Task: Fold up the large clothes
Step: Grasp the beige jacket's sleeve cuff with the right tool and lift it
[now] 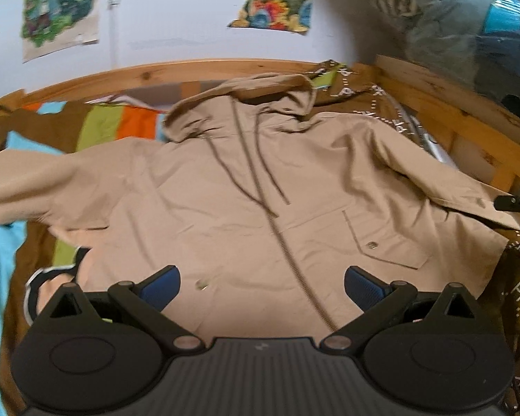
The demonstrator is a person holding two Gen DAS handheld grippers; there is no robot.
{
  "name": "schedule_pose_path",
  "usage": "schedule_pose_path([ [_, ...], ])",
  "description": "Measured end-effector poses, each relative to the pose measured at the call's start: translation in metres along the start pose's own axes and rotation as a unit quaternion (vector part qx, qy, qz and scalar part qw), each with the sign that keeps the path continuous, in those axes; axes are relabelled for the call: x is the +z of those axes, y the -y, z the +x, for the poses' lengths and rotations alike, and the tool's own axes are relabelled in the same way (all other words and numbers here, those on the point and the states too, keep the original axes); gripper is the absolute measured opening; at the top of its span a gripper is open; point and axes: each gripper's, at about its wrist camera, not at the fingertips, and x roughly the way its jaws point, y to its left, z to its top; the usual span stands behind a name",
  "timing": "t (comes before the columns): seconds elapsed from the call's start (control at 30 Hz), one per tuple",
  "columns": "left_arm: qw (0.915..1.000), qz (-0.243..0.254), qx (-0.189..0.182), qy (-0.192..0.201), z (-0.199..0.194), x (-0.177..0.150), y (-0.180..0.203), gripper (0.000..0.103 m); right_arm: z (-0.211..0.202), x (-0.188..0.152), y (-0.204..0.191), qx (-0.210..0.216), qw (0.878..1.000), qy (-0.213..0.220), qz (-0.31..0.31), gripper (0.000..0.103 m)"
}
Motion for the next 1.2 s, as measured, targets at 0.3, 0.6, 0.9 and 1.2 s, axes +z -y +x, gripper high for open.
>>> schedule_pose_path([
  [0.3,1.0000,-0.005,-0.005,-0.004,0.034,-0.002,-0.015,0.102,0.026,0.020,0.012,-0.016,0.996,-0.020,0.081,0.085],
  [0.6,0.9887,-0.126,0.017,-0.080,0.087,-0.010,-0.055,0.102,0.050,0.010,0.045,-0.013,0.952,0.024,0.305,0.078],
  [0.9,0.9851,-0.134,0.023,-0.105,0.099,-0.026,-0.081,0.102,0.049,-0.001,0.038,-0.058,0.928,0.000,0.368,0.063],
  [1.2,0.9856,-0.127,0.018,-0.109,0.100,-0.027,-0.079,0.102,0.070,0.014,0.043,-0.100,0.919,0.029,0.381,0.035],
])
